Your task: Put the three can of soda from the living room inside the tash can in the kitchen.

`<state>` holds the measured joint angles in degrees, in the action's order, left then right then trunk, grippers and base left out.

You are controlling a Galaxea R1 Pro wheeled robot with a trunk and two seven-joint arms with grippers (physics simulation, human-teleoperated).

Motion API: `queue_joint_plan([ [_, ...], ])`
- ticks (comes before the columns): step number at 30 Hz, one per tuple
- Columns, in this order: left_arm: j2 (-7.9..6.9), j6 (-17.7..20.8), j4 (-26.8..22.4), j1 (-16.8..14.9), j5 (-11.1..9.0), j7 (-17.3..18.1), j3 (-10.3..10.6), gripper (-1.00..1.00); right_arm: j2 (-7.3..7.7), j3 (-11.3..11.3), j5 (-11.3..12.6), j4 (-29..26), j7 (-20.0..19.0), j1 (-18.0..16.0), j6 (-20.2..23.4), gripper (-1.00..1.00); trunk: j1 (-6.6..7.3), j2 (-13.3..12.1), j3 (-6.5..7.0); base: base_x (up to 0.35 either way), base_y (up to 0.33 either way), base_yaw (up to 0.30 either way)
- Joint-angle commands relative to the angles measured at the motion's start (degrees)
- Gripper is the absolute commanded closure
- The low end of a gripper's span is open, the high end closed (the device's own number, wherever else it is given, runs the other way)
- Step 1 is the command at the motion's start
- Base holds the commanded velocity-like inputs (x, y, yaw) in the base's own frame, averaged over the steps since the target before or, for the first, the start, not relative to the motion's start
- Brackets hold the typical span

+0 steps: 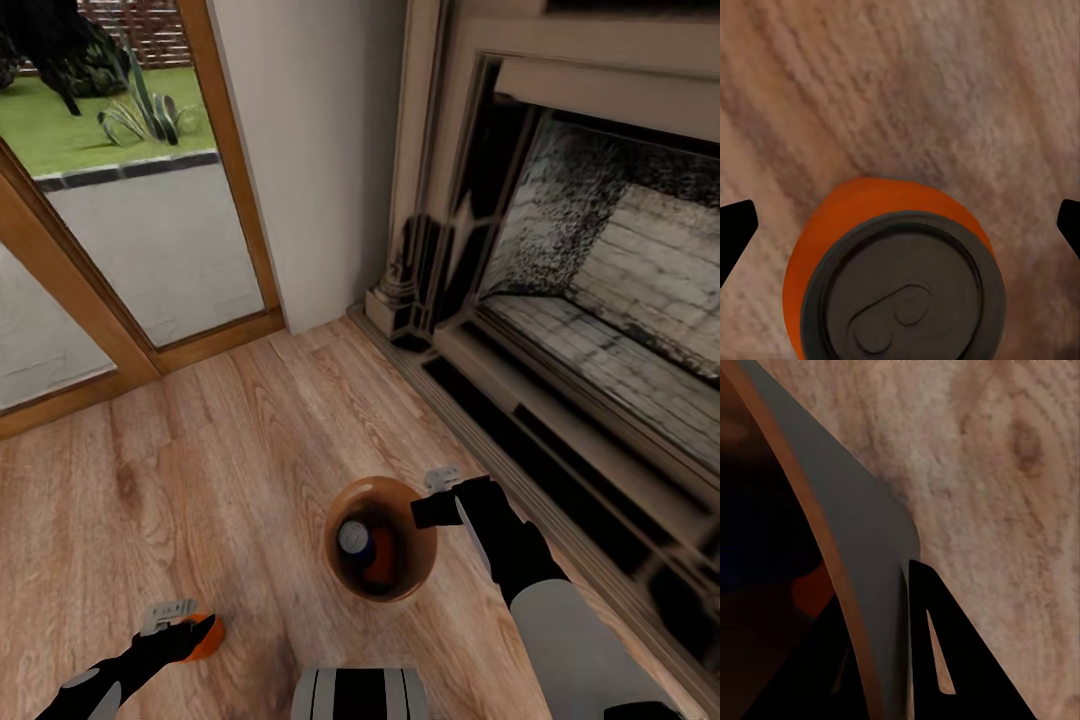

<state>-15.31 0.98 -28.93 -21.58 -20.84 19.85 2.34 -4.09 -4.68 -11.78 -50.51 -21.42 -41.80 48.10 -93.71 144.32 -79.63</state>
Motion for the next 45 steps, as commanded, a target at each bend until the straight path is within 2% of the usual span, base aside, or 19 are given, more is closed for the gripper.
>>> queue_joint_plan([
  [1, 0.02, 0.0, 0.0, 0.0, 0.0, 0.0, 0.0, -1.0, -0.04, 0.1, 1.0, 2.5, -0.1, 0.0, -0.8, 1.0, -0.03, 0.0, -0.01, -0.098, 0.0, 0.0],
  [15, 0.06, 0.0, -1.3, 0.0, 0.0, 0.2, -0.1, -1.0, -0.13, 0.1, 1.0, 2.6, 0.1, 0.1, -0.8, 1.0, -0.03, 0.0, -0.01, -0.041, 0.0, 0.0],
  [45, 0.2, 0.9, -0.9, 0.0, 0.1, -0.4, 0.0, -1.0, -0.13, 0.0, 0.9, 2.6, 0.2, 0.1, -0.7, 1.0, -0.03, 0.0, -0.01, 0.0, 0.0, 0.0],
])
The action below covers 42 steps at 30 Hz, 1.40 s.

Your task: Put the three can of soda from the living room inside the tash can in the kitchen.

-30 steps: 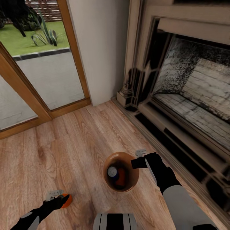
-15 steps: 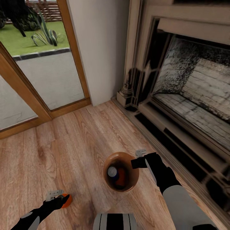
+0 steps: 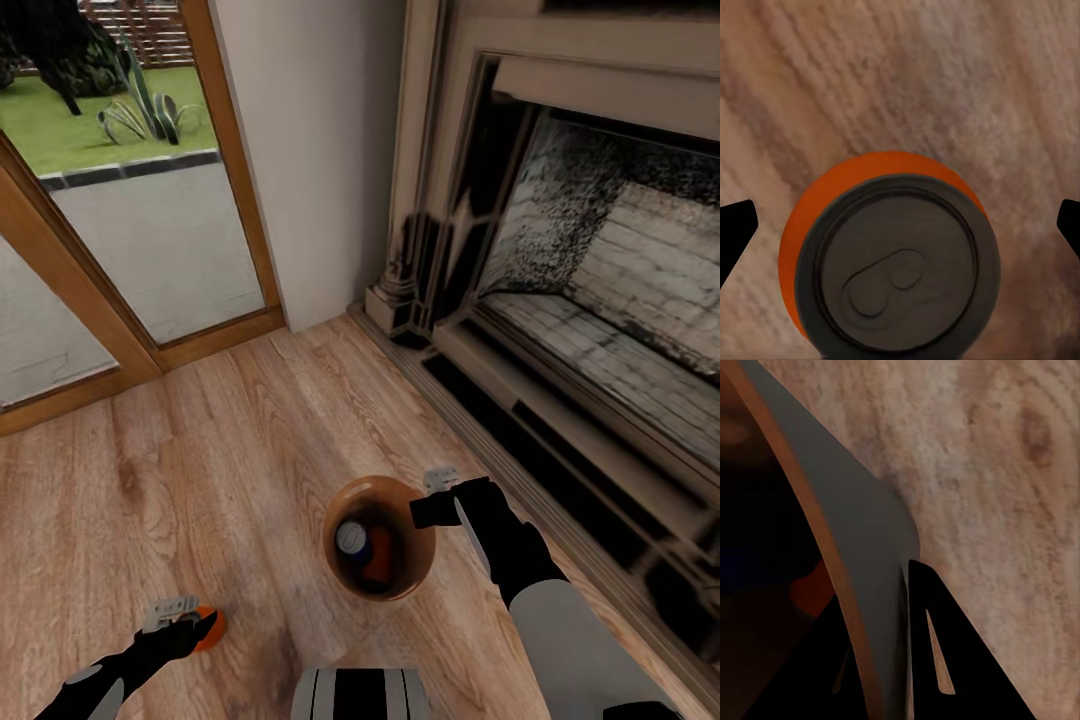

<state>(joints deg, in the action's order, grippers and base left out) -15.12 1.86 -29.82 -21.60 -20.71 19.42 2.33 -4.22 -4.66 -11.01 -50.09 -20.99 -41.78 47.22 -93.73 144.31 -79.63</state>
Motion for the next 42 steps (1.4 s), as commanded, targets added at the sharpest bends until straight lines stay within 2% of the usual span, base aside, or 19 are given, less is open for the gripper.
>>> queue_joint_plan([
  [1, 0.0, 0.0, 0.0, 0.0, 0.0, 0.0, 0.0, -1.0, 0.0, 0.0, 0.1, 2.2, -0.3, 0.0, 0.2, 1.0, -0.01, 0.0, -0.01, 0.0, 0.0, 0.0],
  [40, 0.09, 0.1, 0.2, 0.0, 0.0, 0.0, 0.2, -1.0, -0.09, 0.0, -0.1, 2.2, -0.2, 0.0, 0.2, 1.0, -0.01, 0.0, -0.01, 0.0, 0.0, 0.0],
  [41, 0.09, 0.1, 0.2, 0.0, 0.1, 0.0, 0.2, 1.0, -0.09, 0.0, -0.1, 2.2, -0.2, 0.0, 0.2, 1.0, -0.01, 0.0, -0.01, 0.0, 0.0, 0.0],
  [42, 0.09, 0.1, 0.2, 0.0, 0.1, -0.1, 0.2, 1.0, -0.09, 0.0, -0.1, 2.2, -0.2, 0.0, 0.2, 1.0, -0.01, 0.0, -0.01, 0.0, 0.0, 0.0],
])
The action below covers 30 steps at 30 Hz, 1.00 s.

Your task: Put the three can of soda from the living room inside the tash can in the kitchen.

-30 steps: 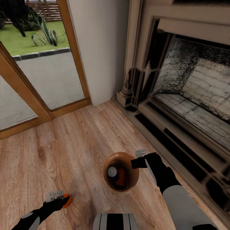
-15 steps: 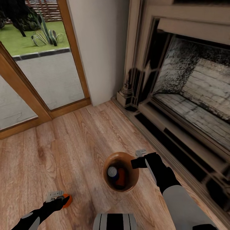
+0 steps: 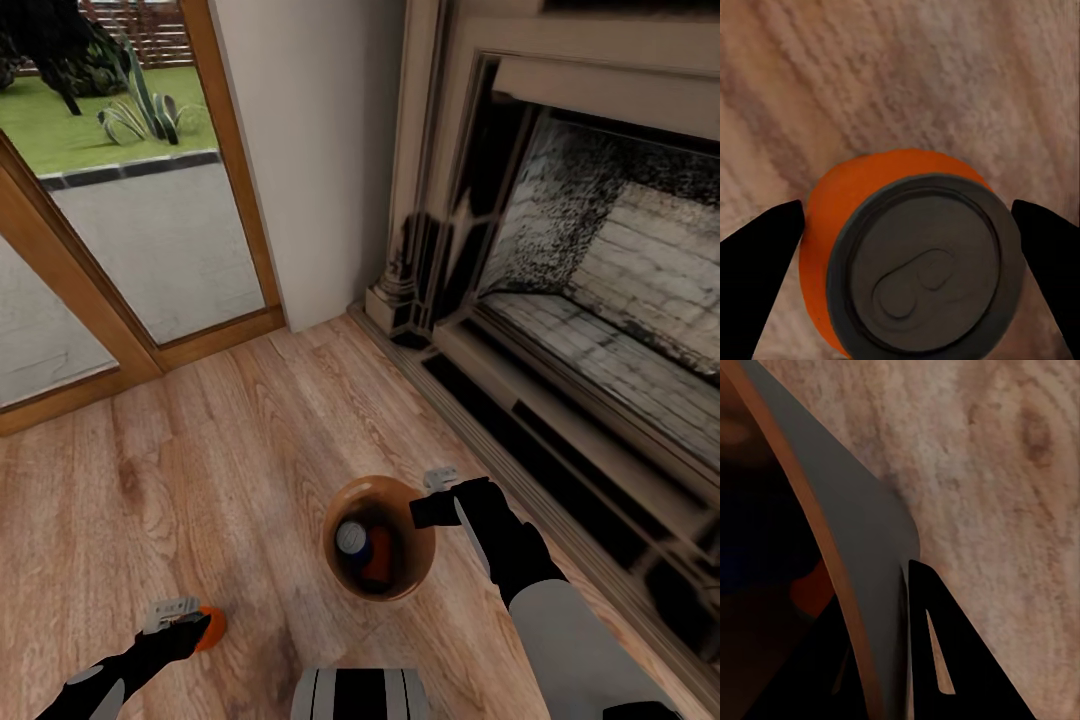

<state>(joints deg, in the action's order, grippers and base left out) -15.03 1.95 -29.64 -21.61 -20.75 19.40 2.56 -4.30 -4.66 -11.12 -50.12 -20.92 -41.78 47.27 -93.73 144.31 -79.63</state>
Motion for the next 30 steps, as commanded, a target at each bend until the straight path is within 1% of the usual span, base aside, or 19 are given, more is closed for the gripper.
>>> queue_joint_plan([
  [1, 0.0, 0.0, 0.0, 0.0, 0.1, 0.0, 0.0, 1.0, -0.01, 0.0, 0.0, 2.2, -0.3, 0.0, 0.1, 1.0, -0.01, 0.0, -0.01, 0.0, 0.0, 0.0],
  [5, 0.0, 0.0, 0.0, 0.0, 0.1, -0.1, 0.0, 1.0, -0.01, 0.0, 0.0, 2.2, -0.3, 0.0, 0.1, 1.0, -0.01, 0.0, -0.01, 0.0, 0.0, 0.0],
  [10, 0.0, 0.0, 0.0, 0.0, 0.1, -2.0, 0.3, 1.0, -0.01, 0.0, 0.0, 2.2, -0.3, 0.0, 0.1, 1.0, -0.01, 0.0, -0.01, 0.0, 0.0, 0.0],
  [17, 0.0, 0.0, -0.2, 0.0, 0.0, -2.4, 0.2, 1.0, -0.09, 0.0, 0.0, 2.2, -0.3, 0.0, 0.1, 1.0, -0.01, 0.0, -0.01, 0.0, 0.0, 0.0],
  [30, 0.0, 0.1, -0.3, 0.0, 0.0, -2.4, 0.1, 1.0, -0.09, 0.0, 0.0, 2.2, -0.3, 0.0, 0.1, 1.0, 0.33, -0.2, 2.87, 0.0, 0.0, 0.0],
])
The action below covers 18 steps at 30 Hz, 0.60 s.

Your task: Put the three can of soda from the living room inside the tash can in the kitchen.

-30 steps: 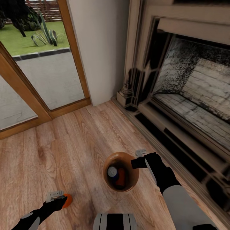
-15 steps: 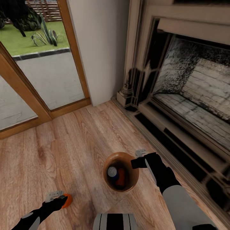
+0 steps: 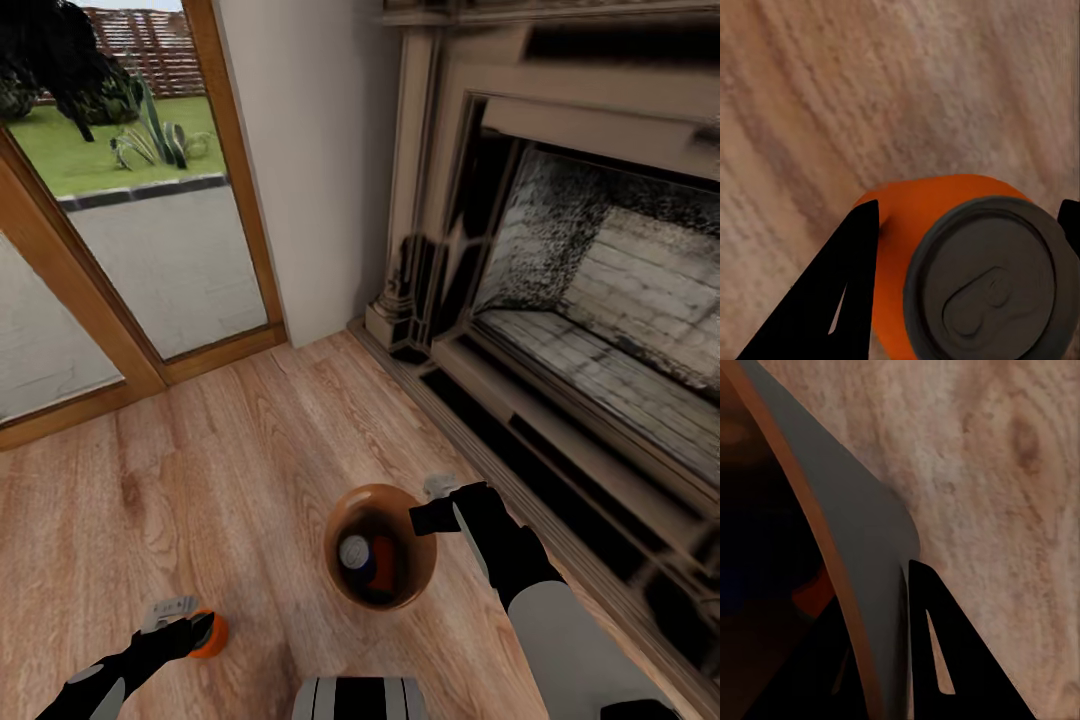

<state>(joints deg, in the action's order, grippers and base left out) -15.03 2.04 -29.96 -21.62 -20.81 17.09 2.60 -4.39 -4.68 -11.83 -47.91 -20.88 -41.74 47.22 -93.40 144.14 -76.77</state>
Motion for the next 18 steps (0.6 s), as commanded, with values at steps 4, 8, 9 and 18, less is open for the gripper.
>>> queue_joint_plan([
  [4, 0.0, 0.0, 0.0, 0.0, 0.1, -0.1, 0.0, 1.0, -0.01, 0.0, 0.7, 0.0, -0.3, 0.0, 0.2, 1.0, 0.1, -0.1, 0.89, 0.0, 0.0, 0.0],
  [8, 0.0, 0.0, 0.0, 0.0, 0.1, -0.1, 0.0, 1.0, -0.01, 0.0, 0.7, 0.0, -0.3, 0.0, 0.2, 1.0, 0.21, -0.1, 1.78, 0.0, 0.0, 0.0],
  [9, 0.0, 0.0, 0.0, 0.0, 0.1, -0.1, 0.0, 1.0, -0.01, 0.0, 0.7, 0.0, -0.3, 0.0, 0.2, 1.0, 0.23, -0.1, 2.0, 0.0, 0.0, 0.0],
  [18, 0.0, 0.0, -0.1, 0.0, 0.0, -0.1, -0.1, 1.0, -0.01, 0.0, 0.7, 0.0, -0.3, 0.0, 0.2, 1.0, 0.46, -0.2, 4.0, 0.0, 0.0, 0.0],
])
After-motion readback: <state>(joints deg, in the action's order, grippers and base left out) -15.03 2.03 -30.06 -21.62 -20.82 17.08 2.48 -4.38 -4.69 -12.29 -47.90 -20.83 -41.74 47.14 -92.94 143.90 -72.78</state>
